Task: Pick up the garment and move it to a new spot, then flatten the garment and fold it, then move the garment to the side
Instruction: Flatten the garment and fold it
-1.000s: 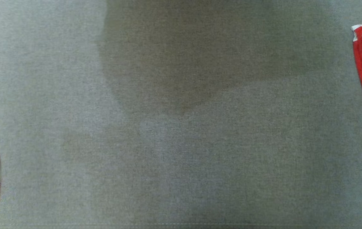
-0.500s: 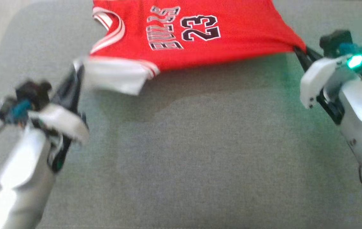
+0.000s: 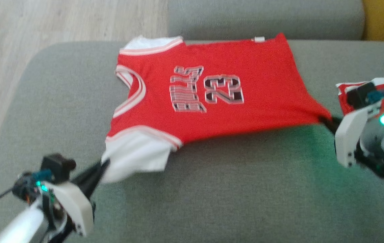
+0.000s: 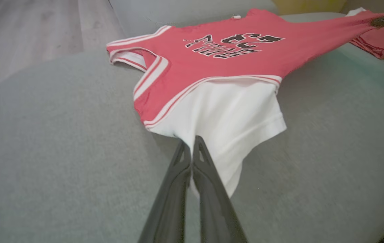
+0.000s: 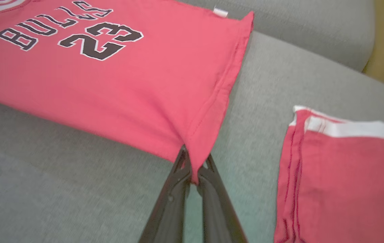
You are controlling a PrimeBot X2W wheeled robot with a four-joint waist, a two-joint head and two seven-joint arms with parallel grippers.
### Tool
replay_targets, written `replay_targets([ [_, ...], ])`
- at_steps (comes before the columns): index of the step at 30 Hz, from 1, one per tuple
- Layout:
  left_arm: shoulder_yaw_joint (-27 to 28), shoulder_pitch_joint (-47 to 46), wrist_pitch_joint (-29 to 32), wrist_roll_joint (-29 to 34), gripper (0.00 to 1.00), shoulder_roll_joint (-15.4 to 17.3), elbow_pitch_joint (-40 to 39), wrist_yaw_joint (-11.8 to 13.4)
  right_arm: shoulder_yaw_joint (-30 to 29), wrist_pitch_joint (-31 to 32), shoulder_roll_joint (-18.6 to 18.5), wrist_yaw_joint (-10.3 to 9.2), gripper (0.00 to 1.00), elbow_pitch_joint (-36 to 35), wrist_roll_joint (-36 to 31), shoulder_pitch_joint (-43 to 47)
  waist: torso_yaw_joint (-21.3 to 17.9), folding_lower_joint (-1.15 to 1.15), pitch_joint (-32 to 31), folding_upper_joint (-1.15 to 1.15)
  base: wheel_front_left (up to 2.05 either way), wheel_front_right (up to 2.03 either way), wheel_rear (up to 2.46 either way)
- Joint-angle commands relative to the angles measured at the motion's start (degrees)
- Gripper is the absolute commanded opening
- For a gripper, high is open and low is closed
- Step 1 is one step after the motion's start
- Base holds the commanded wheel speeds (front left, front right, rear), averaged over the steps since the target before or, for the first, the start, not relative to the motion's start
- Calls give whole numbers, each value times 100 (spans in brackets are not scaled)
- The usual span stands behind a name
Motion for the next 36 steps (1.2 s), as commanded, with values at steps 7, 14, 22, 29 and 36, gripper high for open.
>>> replay_targets([
  [7,242,455,559,-381,0,688,-1201,229,70,769,-755,-5,0,-1060,948,617,-88,1,-313,0,0,0,0],
  [14,375,290,633,-391,0,700,-1560,440,-181,751,-817,-5,0,-1349,903,678,-95,1,-90,0,0,0,0],
  [22,488,-544,771,-390,0,593,-1131,329,-499,884,-517,-5,0,-1265,626,340,-100,1,403,0,0,0,0],
  [29,151,-1701,1061,14,0,520,-352,107,-708,1064,-208,-5,0,-938,294,-188,-119,1,918,0,0,0,0],
  [36,-333,-2728,1145,224,0,316,574,21,-858,1081,143,-5,0,-577,51,-679,-164,1,1271,0,0,0,0],
])
